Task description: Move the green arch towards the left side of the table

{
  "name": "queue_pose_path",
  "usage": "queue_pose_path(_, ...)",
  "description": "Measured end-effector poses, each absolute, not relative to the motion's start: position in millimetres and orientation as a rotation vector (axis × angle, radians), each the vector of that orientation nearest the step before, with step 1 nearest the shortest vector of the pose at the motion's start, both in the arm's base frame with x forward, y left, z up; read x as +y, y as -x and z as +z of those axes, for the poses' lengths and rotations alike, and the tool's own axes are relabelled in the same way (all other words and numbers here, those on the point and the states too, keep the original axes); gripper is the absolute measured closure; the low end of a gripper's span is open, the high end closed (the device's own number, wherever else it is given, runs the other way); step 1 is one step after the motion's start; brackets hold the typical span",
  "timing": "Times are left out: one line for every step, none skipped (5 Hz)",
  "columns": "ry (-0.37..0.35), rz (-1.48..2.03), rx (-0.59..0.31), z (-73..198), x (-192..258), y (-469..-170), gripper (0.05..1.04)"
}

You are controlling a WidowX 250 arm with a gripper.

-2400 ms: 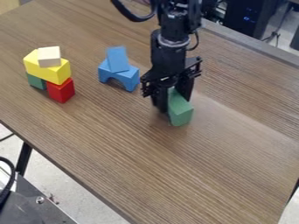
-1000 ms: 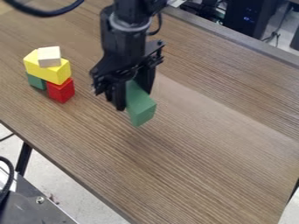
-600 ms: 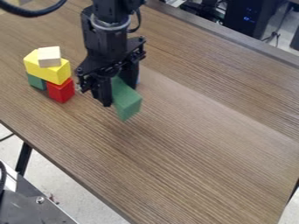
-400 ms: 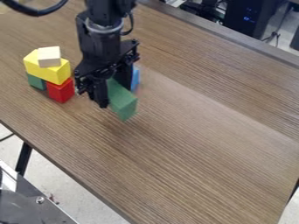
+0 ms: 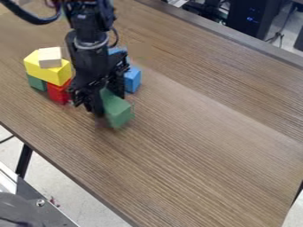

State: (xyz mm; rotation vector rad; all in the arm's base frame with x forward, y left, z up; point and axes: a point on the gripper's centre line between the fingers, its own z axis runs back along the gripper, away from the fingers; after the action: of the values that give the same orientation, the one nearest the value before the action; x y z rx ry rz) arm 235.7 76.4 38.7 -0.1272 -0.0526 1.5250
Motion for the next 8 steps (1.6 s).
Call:
queue_pose_path(0.152, 1.556, -0.034, 32, 79, -234, 0.494)
queue_pose_path(0.147, 1.555, -0.039, 31, 81, -234, 0.428)
queue_pose_path(0.108, 1.563, -0.031, 30, 81, -230, 0.187)
queue_pose_path(0.002, 1.426, -0.08, 49, 77, -237, 0.077)
queue_pose_path(-0.08, 1.237, -0.215, 94, 67, -246, 0.083)
queue_pose_path(-0.099, 1.118, -0.324, 130, 50, -256, 0.083)
queue_pose_path(-0.029, 0.895, -0.35, 152, 31, -261, 0.083)
queue_pose_path(0.038, 0.663, -0.329, 155, 15, -262, 0.083)
